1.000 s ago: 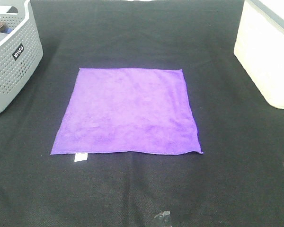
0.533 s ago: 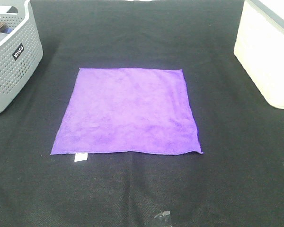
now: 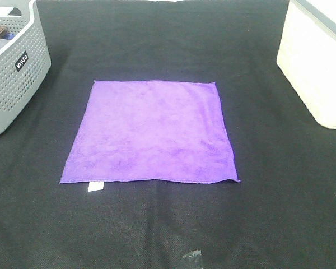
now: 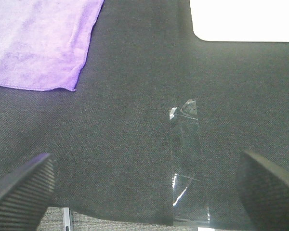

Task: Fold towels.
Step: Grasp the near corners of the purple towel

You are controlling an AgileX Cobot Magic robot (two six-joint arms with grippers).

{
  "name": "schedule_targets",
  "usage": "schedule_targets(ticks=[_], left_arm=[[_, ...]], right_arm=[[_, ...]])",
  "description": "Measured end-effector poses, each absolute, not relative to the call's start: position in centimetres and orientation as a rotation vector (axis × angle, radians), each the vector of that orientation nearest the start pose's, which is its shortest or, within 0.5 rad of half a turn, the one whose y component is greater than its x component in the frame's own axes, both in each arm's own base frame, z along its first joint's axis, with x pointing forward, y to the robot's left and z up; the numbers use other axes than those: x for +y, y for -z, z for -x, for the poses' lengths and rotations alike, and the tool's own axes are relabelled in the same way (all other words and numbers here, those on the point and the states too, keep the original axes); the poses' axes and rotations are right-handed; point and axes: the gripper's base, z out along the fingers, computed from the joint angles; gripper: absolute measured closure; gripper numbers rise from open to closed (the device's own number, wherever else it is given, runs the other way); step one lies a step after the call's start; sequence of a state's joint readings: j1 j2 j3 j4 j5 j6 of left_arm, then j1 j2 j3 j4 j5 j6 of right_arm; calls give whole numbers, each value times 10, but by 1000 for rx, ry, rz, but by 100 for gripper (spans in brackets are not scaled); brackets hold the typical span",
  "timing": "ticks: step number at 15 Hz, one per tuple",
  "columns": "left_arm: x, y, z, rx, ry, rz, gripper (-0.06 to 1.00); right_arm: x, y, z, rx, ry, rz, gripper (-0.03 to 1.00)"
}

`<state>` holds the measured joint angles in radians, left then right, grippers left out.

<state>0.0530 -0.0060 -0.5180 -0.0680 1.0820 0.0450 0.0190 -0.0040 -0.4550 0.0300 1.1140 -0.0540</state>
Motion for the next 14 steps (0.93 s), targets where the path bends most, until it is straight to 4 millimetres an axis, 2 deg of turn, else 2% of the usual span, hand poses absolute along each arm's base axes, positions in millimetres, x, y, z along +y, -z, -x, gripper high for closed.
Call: schedule_targets(ticks=[14], left_arm=[[-6,-281,9,2040,20,3,-4]], right_arm=[[2,-261,3,2137,-16,80,1]])
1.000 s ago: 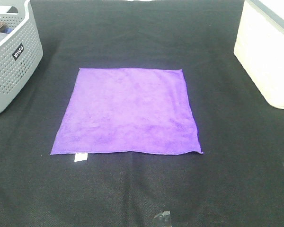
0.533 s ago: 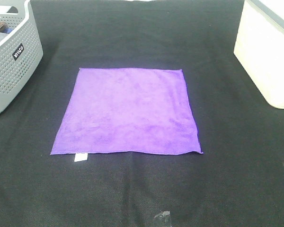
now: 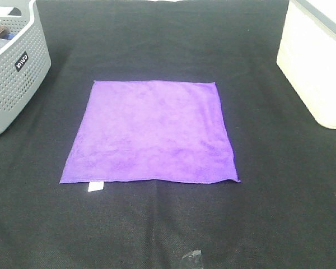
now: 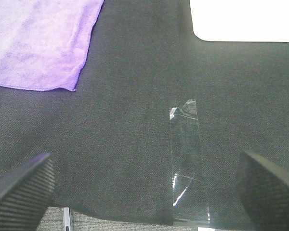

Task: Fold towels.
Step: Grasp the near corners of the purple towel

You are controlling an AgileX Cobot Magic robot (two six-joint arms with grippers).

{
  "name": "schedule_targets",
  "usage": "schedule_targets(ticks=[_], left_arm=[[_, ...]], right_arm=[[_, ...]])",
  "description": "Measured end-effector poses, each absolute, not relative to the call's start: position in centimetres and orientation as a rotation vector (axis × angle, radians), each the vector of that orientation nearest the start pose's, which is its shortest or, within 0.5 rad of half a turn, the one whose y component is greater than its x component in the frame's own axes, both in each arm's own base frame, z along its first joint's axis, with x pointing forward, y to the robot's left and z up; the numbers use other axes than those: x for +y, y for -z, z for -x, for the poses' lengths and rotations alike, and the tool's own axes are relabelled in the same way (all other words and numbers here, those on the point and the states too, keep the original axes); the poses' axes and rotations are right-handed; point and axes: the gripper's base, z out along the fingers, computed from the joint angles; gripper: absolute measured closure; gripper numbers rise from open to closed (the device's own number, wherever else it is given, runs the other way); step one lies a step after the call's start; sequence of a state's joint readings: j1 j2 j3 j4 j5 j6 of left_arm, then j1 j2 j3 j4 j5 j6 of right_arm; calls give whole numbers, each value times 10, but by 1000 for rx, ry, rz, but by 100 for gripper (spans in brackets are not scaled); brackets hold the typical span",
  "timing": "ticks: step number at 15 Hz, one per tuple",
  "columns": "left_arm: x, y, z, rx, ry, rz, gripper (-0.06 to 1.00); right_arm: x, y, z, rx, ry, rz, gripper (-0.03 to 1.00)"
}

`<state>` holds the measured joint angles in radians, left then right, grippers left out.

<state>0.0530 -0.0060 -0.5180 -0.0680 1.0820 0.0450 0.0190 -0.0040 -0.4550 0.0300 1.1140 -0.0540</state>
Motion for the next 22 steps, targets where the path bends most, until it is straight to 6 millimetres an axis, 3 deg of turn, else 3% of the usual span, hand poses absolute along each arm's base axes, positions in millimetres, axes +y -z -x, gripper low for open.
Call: schedule_targets(ticks=[3,5,7,8,9,10,11,14,15,16,19,22], left_arm=[[-6,-286,6,2083,22,3,-4],[-5,-314,-15,2268,33,3,-4],[-3,-343,-59,2400,47,20,-4],[-2,-352,-81,2449,52,30,-4],[0,-358,-104,2498,54,30,-4],[0,-358,-104,2498,54,30,-4],[1,-356,-139,2540,58,-9,-4],[-14,-319,-206,2678,325,-153,-4],[-21,-289,-244,2691,479,-172,-4],[-23,-271,-262,2700,532,-148,-4],[-24,-235,-285,2781,590,-107,-4],[-23,-227,-290,2790,588,-90,-4]], right_arm=[[5,-268,0,2203,-56,83,1],[13,-294,-19,2358,-196,47,1],[21,-332,-63,2459,-318,20,1],[23,-342,-88,2511,-329,32,1],[23,-344,-113,2572,-329,50,1],[23,-344,-113,2572,-329,50,1],[25,-337,-148,2667,-349,79,1],[35,-306,-203,2720,-488,135,1],[44,-285,-228,2751,-629,188,1],[47,-276,-238,2749,-683,195,1],[50,-259,-252,2772,-736,173,1],[51,-255,-256,2773,-750,146,1]])
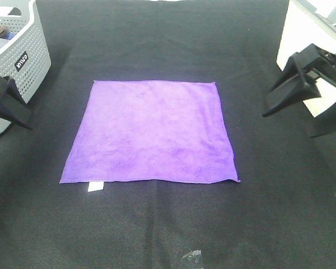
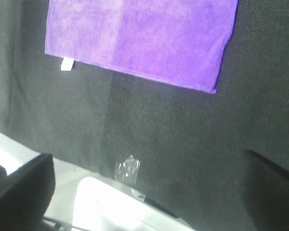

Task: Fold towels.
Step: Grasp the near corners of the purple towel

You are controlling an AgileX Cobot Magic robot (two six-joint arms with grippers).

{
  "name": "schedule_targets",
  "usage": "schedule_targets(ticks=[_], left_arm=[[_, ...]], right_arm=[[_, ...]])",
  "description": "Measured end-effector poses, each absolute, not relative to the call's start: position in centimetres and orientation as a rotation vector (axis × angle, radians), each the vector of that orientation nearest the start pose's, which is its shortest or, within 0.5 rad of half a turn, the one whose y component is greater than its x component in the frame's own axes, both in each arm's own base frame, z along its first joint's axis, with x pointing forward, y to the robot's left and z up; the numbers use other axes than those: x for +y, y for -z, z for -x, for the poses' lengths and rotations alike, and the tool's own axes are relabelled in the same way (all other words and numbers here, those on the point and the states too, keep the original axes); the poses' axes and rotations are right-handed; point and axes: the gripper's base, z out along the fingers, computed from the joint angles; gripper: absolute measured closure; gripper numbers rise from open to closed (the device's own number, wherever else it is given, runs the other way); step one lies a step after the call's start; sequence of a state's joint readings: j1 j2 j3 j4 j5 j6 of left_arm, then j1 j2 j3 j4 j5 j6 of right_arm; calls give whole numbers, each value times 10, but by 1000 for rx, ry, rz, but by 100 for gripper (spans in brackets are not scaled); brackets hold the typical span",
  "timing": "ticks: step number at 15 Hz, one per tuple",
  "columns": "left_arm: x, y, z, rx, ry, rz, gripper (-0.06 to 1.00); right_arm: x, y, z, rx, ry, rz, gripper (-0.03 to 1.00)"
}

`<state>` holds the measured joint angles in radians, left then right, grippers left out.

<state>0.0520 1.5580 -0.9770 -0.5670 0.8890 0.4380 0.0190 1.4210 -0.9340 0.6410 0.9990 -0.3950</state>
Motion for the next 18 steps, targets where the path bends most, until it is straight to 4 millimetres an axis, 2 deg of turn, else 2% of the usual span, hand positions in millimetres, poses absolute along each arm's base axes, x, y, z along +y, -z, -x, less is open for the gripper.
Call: schedule_targets(ticks=[2,8,13,15,18], left_arm=[[-23,-214,-295,2820,609,-75,-4],[-31,-158,-330,2921,704,-122,-4],[-61,-113,-359,2999,724,-229,-4],[-66,-105,-363,3012,725,-248,-4],[-67,-102,-365,3028,734,-255,-4]], right_arm=[[50,-242,-268,2787,-741,106,1],[52,-166,-322,2938,-799,38,1],[51,-113,-331,3037,-805,29,1],[51,-103,-333,3045,-795,19,1],[53,-102,-335,3022,-825,7,1]])
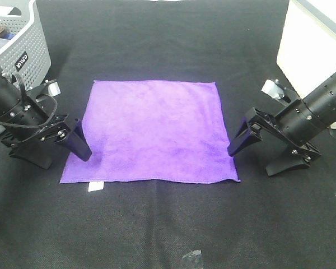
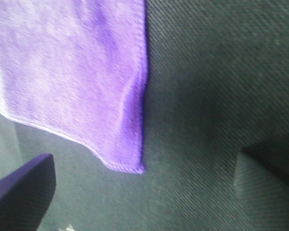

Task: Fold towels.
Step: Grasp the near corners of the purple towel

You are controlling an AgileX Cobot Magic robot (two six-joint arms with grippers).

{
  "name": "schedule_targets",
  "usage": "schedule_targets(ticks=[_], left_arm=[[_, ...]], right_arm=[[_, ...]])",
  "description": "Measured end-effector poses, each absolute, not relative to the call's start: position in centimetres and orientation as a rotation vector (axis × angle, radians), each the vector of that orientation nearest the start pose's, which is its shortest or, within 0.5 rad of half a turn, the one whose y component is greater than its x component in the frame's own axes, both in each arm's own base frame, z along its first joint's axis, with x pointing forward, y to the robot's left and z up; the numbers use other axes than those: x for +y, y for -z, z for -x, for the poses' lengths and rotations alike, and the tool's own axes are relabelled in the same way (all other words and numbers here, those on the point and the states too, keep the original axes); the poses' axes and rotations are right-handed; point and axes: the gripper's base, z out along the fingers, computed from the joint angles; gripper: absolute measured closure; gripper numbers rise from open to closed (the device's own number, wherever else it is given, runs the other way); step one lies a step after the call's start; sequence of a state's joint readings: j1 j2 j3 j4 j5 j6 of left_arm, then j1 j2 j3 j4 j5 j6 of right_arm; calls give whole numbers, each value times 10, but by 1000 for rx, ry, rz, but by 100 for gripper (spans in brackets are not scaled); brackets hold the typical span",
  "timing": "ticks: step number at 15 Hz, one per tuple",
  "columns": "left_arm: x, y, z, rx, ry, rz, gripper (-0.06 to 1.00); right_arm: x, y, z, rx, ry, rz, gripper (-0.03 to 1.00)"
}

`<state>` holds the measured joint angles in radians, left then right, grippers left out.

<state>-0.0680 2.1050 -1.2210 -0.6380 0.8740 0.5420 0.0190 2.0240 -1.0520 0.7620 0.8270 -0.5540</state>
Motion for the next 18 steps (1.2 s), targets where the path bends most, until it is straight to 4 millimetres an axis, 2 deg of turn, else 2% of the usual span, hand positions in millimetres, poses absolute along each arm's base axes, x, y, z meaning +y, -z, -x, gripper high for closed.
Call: schedule_targets(ticks=[5,18], left_arm=[[-67,-102,-365,3029,736,-258,-4],[-75,-101,-364,3033,700,-321,-4]], right_arm=[[56,-99,-345,2904,-871,-15,2],[58,-92,-348,2906,-914,-64,3]])
